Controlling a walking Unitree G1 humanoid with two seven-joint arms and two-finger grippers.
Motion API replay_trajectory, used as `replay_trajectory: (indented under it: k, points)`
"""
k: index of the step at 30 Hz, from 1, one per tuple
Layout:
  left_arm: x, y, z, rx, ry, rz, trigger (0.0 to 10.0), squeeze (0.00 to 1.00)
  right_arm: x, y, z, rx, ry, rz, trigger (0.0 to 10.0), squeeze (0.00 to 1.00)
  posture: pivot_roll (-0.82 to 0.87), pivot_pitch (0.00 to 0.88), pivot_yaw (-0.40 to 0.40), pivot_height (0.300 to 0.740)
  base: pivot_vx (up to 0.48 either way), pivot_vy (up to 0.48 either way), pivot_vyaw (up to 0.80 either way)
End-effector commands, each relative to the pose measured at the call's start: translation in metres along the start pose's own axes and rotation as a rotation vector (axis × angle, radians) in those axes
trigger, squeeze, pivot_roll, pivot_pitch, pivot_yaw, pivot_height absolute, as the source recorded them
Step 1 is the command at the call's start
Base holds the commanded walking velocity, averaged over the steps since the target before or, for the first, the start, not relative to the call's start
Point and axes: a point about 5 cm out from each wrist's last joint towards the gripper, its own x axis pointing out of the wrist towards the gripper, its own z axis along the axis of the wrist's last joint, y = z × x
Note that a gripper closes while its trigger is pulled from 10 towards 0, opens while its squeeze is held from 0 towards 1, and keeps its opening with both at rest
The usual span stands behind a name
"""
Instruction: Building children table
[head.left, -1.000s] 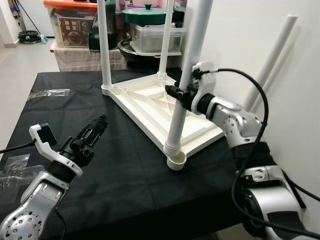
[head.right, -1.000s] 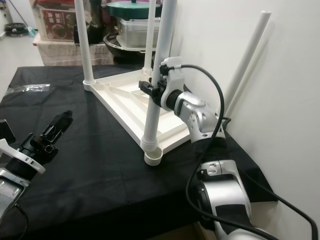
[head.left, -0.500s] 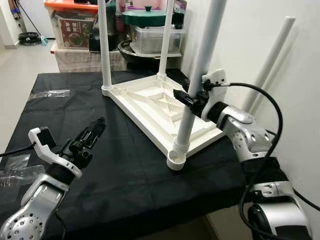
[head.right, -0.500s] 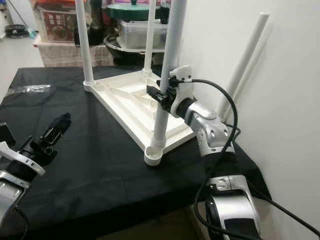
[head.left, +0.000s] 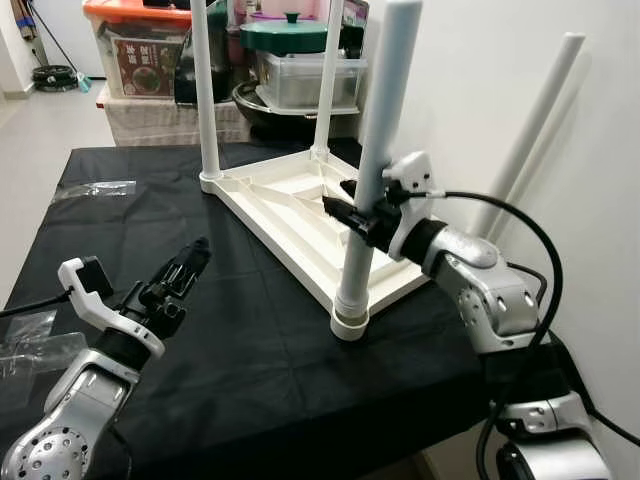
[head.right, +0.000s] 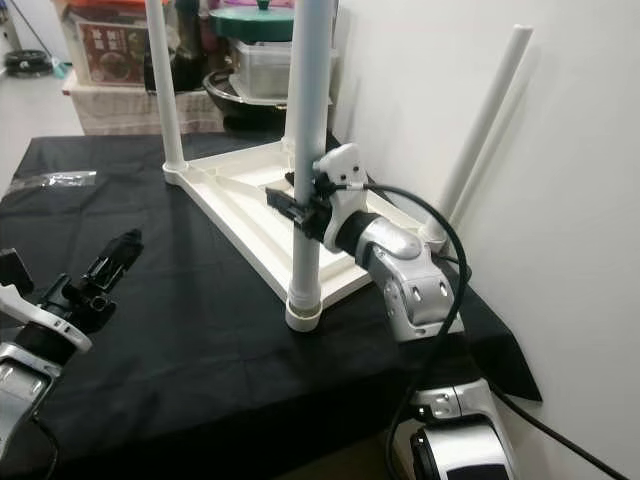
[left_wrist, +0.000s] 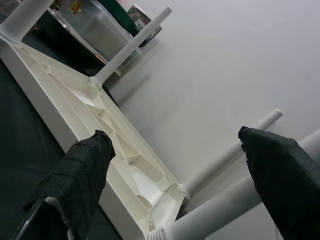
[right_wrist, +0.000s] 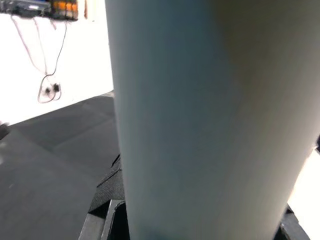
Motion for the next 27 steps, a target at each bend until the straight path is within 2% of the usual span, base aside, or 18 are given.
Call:
replay_trajectory:
  k: [1,7,15,17,20,27]
  points:
    - [-0.001,0.004,-0.004,-0.01,0.008,0.026,10.0,0.0,0.0,0.007,-0.009,0.032,0.034,0.044,10.0,0.0,0.03,0.0,-0.084,0.74,0.0,0.0,0.0]
    - [0.0,0.004,-0.004,-0.007,0.009,0.028,10.0,0.0,-0.005,0.003,-0.015,0.022,0.07,0.038,10.0,0.0,0.03,0.0,-0.082,0.74,0.0,0.0,0.0]
    - [0.001,0.005,-0.004,-0.01,0.007,0.033,10.0,0.0,-0.009,0.007,-0.017,0.085,0.069,0.053,10.0,0.0,0.03,0.0,-0.079,0.74,0.0,0.0,0.0]
    - [0.001,0.005,-0.004,-0.01,0.008,0.035,10.0,0.0,-0.009,0.007,-0.019,0.121,0.067,0.036,10.0,0.0,0.03,0.0,-0.082,0.74,0.0,0.0,0.0]
    - [-0.001,0.008,-0.003,-0.016,0.001,0.054,10.0,0.0,-0.01,-0.005,-0.04,0.338,0.093,-0.096,10.0,0.0,0.04,0.0,-0.084,0.74,0.0,0.0,0.0]
    - [-0.001,0.008,-0.003,-0.015,0.002,0.059,10.0,0.0,-0.013,0.002,-0.053,0.37,0.129,-0.087,10.0,0.0,0.04,0.0,-0.082,0.74,0.0,0.0,0.0]
